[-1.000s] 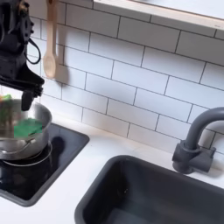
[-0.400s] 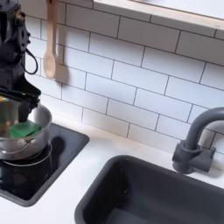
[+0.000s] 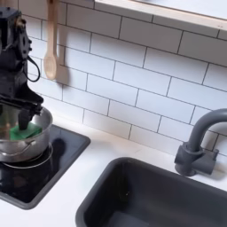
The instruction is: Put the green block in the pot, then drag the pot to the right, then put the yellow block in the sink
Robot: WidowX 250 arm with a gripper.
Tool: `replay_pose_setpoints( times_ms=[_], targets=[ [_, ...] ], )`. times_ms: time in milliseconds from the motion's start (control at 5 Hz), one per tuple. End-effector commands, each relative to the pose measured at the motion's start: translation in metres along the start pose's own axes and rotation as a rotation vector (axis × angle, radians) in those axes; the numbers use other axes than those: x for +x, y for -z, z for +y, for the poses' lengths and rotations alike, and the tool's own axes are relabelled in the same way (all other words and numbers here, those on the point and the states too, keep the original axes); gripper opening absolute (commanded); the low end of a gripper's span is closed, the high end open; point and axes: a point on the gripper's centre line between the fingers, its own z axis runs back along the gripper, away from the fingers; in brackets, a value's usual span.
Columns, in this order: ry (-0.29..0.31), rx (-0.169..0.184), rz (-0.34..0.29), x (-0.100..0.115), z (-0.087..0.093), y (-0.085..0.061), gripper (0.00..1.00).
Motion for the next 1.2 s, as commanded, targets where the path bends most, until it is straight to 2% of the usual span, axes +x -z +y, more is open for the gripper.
replay_pose_setpoints(
  times_ms=[0, 400, 1000],
  targets=[
    [0.019, -0.025, 0.012, -0.004, -0.009, 0.001, 0.0],
    [0.043, -0.047, 0.045, -0.01, -0.019, 0.01, 0.0],
    [0.085, -0.092, 0.069, -0.016, -0.035, 0.012, 0.0]
  ],
)
